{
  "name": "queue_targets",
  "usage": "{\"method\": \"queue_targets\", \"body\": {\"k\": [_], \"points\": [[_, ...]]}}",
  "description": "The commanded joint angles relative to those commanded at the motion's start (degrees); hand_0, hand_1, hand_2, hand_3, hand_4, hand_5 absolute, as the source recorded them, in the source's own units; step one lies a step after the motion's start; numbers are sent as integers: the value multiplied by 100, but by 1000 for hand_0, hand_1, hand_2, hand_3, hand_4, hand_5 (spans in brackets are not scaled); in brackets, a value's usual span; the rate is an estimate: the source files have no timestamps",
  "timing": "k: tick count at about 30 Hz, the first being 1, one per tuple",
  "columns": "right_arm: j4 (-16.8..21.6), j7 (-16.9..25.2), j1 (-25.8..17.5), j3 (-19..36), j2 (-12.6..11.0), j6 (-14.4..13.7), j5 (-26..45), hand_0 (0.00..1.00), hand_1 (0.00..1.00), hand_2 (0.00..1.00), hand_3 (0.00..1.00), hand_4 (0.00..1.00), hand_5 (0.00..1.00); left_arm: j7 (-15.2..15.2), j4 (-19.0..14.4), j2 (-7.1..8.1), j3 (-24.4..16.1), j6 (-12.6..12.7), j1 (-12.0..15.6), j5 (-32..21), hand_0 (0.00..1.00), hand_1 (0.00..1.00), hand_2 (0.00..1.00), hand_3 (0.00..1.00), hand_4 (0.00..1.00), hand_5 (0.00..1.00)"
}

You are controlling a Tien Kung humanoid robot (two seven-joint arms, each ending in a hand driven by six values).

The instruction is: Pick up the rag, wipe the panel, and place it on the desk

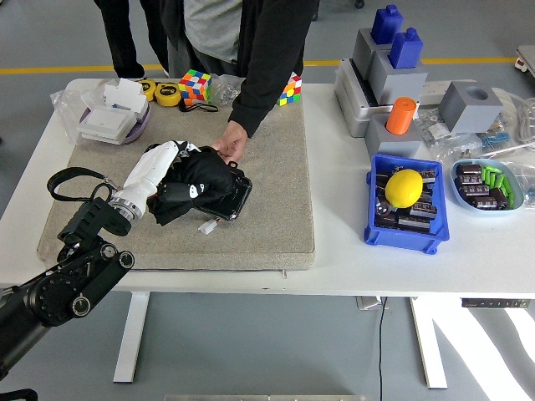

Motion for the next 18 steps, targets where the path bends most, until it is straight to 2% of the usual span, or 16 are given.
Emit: {"method": "queue_targets", "body": {"k": [18], "points": [[1, -2, 11, -30, -12, 1, 8, 590, 566, 482, 523, 907, 363, -172, 906, 70, -942, 187, -187, 121, 227, 335, 421, 558, 757, 2]]}}
